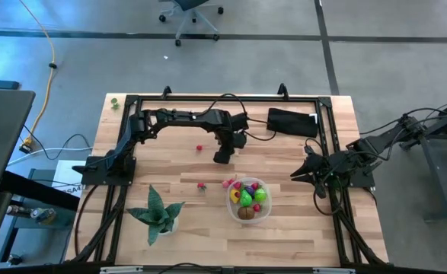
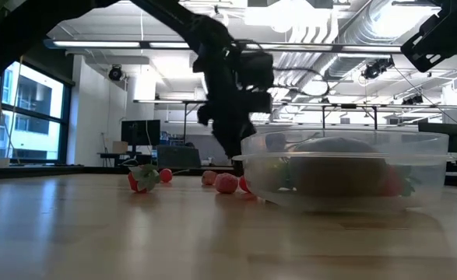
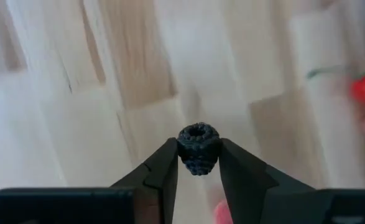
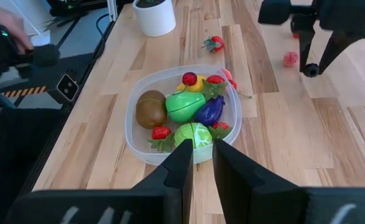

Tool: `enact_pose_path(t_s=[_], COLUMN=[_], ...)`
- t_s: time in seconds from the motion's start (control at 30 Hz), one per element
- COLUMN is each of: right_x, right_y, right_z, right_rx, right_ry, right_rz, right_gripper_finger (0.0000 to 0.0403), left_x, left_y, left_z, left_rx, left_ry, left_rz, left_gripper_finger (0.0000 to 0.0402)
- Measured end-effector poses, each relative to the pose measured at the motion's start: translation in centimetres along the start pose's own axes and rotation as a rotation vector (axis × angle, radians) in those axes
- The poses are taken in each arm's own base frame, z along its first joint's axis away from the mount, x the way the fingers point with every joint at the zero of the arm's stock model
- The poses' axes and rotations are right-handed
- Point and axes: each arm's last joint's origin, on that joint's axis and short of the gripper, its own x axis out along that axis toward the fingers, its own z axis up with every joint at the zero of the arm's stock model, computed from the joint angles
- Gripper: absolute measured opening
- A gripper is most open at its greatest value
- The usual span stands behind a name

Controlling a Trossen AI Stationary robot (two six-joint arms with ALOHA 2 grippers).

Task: Pick and placing Produce into tupperware
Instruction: Put the blueberry into the transparent bin

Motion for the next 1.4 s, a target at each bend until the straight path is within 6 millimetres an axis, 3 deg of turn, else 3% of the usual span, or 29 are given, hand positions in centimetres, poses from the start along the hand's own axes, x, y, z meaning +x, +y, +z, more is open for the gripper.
enact_pose_path(t_s=[0.2, 0.37, 0.63, 0.77, 0.87, 1.07, 1.4], right_x=[0.0, 0.0, 0.0, 0.0, 0.0, 0.0, 0.0], right_y=[0.0, 0.0, 0.0, 0.0, 0.0, 0.0, 0.0], right_z=[0.0, 0.0, 0.0, 0.0, 0.0, 0.0, 0.0], right_rx=[0.000, 0.000, 0.000, 0.000, 0.000, 0.000, 0.000], right_ry=[0.000, 0.000, 0.000, 0.000, 0.000, 0.001, 0.001], right_rz=[0.000, 0.000, 0.000, 0.000, 0.000, 0.000, -0.001], right_gripper_finger=[0.0051, 0.0051, 0.0051, 0.0051, 0.0051, 0.0051, 0.0051], left_x=[-3.2, -5.3, -4.7, -3.9, -2.1, 0.8, 0.9], left_y=[-1.9, -6.1, -14.3, -16.8, -17.5, -16.8, -16.4], left_z=[3.4, 6.9, 9.6, 10.2, 10.2, 10.1, 9.9], left_rx=[0.093, 0.209, 0.335, 0.372, 0.375, 0.358, 0.352], left_ry=[-0.039, -0.098, -0.113, -0.099, -0.061, -0.042, -0.011], left_rz=[0.011, 0.024, 0.075, 0.158, 0.139, 0.092, 0.129], left_gripper_finger=[0.0097, 0.0097, 0.0097, 0.0097, 0.0097, 0.0097, 0.0097])
